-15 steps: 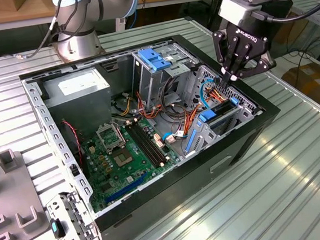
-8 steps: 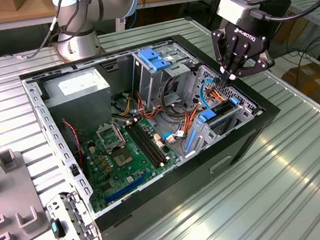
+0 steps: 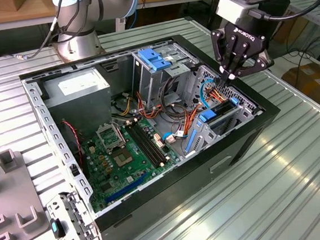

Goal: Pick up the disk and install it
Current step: 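Insert the second disk wire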

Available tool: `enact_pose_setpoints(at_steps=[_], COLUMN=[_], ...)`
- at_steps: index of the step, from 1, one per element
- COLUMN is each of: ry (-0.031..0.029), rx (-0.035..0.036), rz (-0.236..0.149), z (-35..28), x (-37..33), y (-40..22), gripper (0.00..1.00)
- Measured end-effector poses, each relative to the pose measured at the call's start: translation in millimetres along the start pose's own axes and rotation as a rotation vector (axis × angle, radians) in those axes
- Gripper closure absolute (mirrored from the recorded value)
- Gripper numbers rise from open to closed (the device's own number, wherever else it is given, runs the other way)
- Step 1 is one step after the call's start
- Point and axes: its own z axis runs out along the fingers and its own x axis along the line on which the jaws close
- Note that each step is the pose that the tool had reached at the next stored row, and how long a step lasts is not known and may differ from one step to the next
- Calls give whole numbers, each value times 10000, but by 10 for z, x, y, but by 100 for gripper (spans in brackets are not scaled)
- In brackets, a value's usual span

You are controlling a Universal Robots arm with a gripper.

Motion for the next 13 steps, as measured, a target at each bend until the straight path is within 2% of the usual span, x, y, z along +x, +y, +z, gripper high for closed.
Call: enact_pose_setpoints(at_steps=[4, 5, 7, 8, 9, 10, 11, 13], ry=[191, 288, 585, 650, 682, 678, 681, 680], rx=[-25, -48, -118, -148, -239, -279, -300, -302], rz=[1, 3, 8, 7, 3, 2, 0, 1], z=[-4, -11, -41, -42, -41, -35, -19, -3], x=[-178, -226, -281, -294, -304, -311, -321, -323], y=[-9, -12, -16, -21, -58, -92, -128, -128], gripper=[89, 89, 89, 89, 89, 89, 89, 89])
